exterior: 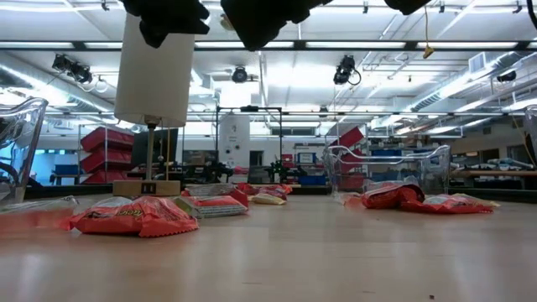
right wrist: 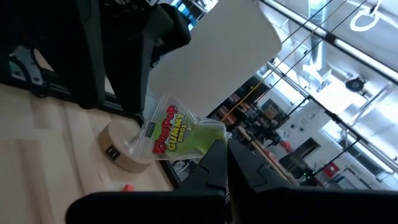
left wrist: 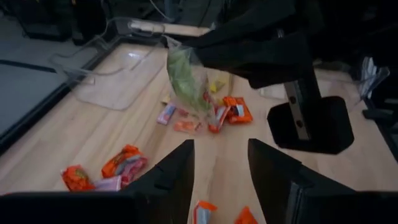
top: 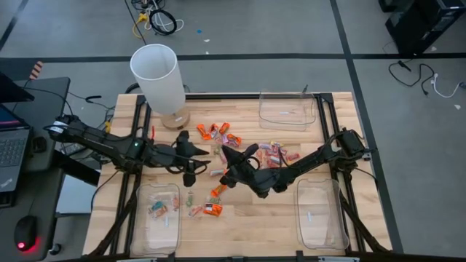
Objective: Sort candy
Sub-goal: Put the green gummy into the bottom left transparent bin
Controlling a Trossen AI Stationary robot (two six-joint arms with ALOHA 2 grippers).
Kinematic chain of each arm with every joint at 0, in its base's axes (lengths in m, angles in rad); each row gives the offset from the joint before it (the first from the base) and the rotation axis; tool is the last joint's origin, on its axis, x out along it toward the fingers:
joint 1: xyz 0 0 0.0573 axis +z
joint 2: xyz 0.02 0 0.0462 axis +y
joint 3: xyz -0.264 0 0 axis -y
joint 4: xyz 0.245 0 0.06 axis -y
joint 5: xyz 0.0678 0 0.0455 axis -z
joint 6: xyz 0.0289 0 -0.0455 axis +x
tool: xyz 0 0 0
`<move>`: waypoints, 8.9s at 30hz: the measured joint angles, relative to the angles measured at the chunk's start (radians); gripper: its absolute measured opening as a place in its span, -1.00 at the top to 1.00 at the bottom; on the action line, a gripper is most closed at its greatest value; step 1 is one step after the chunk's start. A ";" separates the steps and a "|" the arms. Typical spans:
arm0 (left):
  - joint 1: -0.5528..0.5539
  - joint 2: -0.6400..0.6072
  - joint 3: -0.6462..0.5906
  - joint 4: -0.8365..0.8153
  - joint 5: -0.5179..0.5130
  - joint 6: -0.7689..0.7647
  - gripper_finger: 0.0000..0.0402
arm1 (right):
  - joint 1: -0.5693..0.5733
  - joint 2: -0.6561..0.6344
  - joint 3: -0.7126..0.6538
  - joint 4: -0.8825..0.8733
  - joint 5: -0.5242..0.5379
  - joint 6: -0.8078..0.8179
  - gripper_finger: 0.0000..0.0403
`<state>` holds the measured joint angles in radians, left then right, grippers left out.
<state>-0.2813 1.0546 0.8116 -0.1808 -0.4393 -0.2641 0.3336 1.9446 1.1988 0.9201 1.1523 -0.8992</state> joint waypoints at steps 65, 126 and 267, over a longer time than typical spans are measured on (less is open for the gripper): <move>-0.067 0.045 0.163 -0.433 0.140 -0.057 1.00 | 0.030 0.001 -0.006 0.135 0.262 -0.104 0.46; -0.703 0.413 0.428 -0.894 0.681 -0.815 1.00 | -0.031 -0.002 -0.008 0.164 0.261 -0.088 0.48; -0.345 -0.172 0.018 -0.407 -0.241 0.306 0.79 | -0.152 0.061 0.049 -0.295 -1.052 0.927 0.55</move>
<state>-0.6263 0.8830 0.8295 -0.5877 -0.6801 0.0421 0.1816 2.0058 1.2474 0.6256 0.0998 0.0280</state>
